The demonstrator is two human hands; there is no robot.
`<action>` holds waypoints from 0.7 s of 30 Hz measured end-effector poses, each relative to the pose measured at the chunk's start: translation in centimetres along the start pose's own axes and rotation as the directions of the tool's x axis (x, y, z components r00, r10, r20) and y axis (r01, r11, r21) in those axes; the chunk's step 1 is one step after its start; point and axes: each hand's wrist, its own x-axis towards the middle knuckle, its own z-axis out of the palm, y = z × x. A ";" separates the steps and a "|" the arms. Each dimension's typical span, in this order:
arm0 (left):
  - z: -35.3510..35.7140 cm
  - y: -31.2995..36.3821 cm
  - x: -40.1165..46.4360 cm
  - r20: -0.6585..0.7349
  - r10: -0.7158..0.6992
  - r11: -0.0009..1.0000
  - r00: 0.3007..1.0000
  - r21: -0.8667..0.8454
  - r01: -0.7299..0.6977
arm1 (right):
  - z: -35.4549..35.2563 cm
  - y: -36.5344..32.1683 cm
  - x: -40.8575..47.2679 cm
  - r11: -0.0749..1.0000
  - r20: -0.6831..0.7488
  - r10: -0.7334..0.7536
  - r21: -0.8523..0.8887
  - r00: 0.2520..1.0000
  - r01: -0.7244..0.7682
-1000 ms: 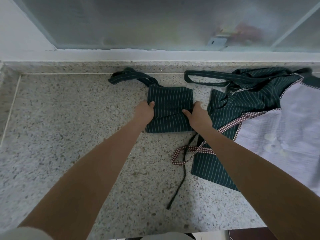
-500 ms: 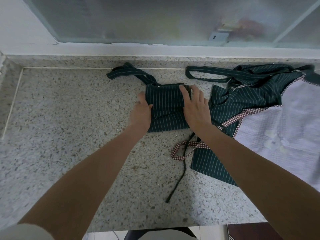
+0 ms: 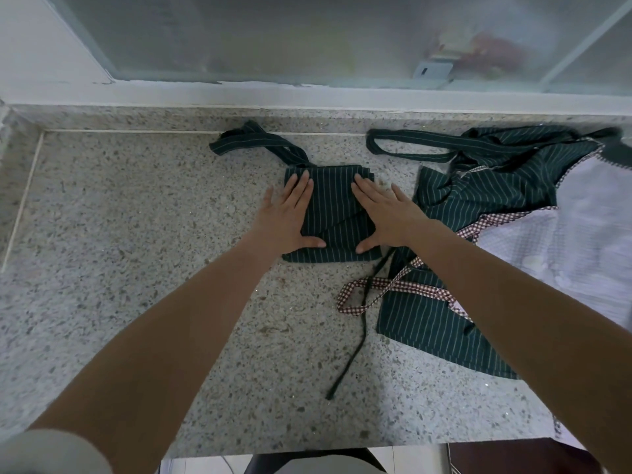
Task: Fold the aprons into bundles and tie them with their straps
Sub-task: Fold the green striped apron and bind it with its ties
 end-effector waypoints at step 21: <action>1.0 0.5 -3.0 -0.309 0.322 0.946 0.895 0.141 -0.292 | 2.2 -3.0 -2.4 1.000 0.011 0.002 -0.015 1.000 -0.002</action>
